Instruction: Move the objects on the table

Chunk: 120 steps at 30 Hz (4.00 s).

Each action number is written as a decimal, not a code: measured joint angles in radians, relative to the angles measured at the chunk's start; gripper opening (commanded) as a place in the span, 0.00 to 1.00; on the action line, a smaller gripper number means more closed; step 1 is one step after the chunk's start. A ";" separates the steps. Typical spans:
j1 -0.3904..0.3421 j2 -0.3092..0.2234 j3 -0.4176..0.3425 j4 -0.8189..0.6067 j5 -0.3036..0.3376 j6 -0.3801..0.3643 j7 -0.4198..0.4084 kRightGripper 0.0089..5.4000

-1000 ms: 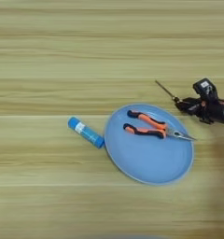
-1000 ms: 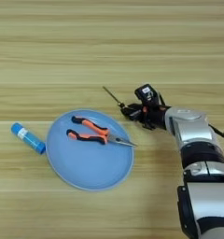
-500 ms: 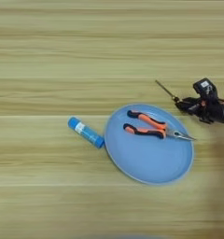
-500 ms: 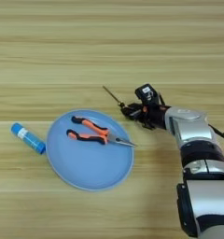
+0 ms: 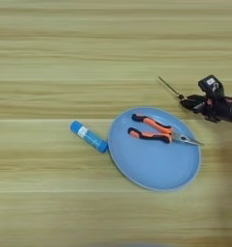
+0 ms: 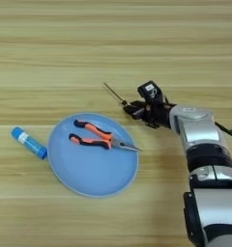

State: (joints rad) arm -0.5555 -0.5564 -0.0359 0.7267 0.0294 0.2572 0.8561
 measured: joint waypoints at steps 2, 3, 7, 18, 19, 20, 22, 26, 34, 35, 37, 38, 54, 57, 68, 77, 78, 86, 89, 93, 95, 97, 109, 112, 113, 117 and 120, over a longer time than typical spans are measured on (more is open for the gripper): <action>0.007 0.000 -0.003 -0.033 0.008 0.017 0.002 0.16; 0.018 0.000 -0.006 -0.071 0.011 0.029 0.003 0.16; 0.049 -0.002 -0.014 -0.204 0.033 0.075 0.012 0.16; 0.167 -0.028 -0.041 -0.632 0.115 0.241 0.048 0.16; 0.182 -0.030 -0.043 -0.675 0.122 0.263 0.049 0.16; 0.191 -0.031 -0.043 -0.700 0.130 0.273 0.051 0.16; 0.204 -0.033 -0.046 -0.740 0.144 0.291 0.057 0.16; 0.234 -0.059 -0.048 -0.833 0.178 0.325 0.083 0.16; 0.314 -0.107 -0.042 -0.966 0.234 0.342 0.175 0.16; 0.323 -0.110 -0.040 -0.969 0.241 0.342 0.183 0.16; 0.333 -0.115 -0.037 -0.972 0.250 0.341 0.202 0.16; 0.337 -0.117 -0.034 -0.979 0.252 0.341 0.210 0.16; 0.367 -0.133 0.072 -0.917 0.273 0.341 0.325 0.16; 0.376 -0.139 0.089 -0.915 0.272 0.338 0.336 0.16; 0.402 -0.144 0.155 -0.877 0.238 0.323 0.353 0.16; 0.404 -0.144 0.196 -0.833 0.205 0.322 0.352 0.16; 0.404 -0.144 0.199 -0.827 0.202 0.322 0.352 0.16; 0.404 -0.142 0.224 -0.778 0.181 0.319 0.352 0.16; 0.403 -0.142 0.227 -0.765 0.174 0.310 0.352 0.16; 0.402 -0.142 0.230 -0.758 0.168 0.299 0.352 0.16; 0.403 -0.142 0.232 -0.755 0.168 0.299 0.352 0.23; 0.402 -0.141 0.233 -0.752 0.168 0.299 0.353 0.28; 0.396 -0.139 0.233 -0.752 0.170 0.300 0.353 0.49; 0.396 -0.139 0.232 -0.758 0.176 0.303 0.353 0.54; 0.396 -0.139 0.231 -0.762 0.179 0.308 0.353 0.57; 0.396 -0.139 0.220 -0.774 0.194 0.326 0.353 0.67; 0.393 -0.139 0.201 -0.802 0.215 0.346 0.353 0.73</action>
State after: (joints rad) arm -0.1627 -0.6955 0.1650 -0.0754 0.2445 0.6035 1.2089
